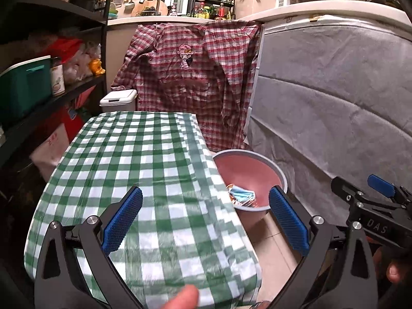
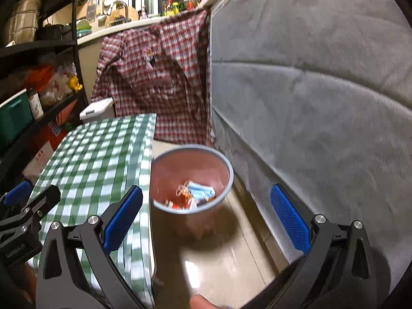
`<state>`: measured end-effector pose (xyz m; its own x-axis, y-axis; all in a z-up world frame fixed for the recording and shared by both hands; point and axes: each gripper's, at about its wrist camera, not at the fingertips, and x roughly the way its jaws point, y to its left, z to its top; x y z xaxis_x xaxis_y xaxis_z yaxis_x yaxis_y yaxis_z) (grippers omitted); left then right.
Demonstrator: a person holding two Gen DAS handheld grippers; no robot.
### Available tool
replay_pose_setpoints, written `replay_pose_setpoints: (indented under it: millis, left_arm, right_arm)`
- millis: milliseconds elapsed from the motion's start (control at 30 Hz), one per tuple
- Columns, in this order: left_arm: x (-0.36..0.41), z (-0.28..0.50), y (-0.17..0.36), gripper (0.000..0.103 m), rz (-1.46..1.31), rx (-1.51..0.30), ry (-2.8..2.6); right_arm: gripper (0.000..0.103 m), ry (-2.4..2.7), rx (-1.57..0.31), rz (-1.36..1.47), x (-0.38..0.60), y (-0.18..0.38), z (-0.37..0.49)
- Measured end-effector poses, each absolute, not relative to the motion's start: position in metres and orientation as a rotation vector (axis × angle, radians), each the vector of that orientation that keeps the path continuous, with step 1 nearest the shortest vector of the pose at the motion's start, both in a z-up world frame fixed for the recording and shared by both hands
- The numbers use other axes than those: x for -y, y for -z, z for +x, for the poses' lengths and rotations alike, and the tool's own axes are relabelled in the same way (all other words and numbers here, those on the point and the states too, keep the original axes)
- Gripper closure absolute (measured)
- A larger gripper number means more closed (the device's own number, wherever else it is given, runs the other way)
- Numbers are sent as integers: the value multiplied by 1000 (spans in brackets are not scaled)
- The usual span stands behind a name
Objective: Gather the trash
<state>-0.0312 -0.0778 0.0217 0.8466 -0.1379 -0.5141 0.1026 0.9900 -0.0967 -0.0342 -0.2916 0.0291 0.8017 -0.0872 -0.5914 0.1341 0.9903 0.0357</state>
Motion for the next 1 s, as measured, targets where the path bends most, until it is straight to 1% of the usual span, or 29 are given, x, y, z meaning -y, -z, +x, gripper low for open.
replay_pose_setpoints:
  millis: [267, 1000]
  left_arm:
    - [78, -39, -10, 8, -66, -572, 103]
    - [69, -42, -6, 8, -84, -577, 76]
  right_arm:
    - [5, 119, -631, 32, 282, -23, -44]
    - [5, 103, -602, 22, 275, -28, -48]
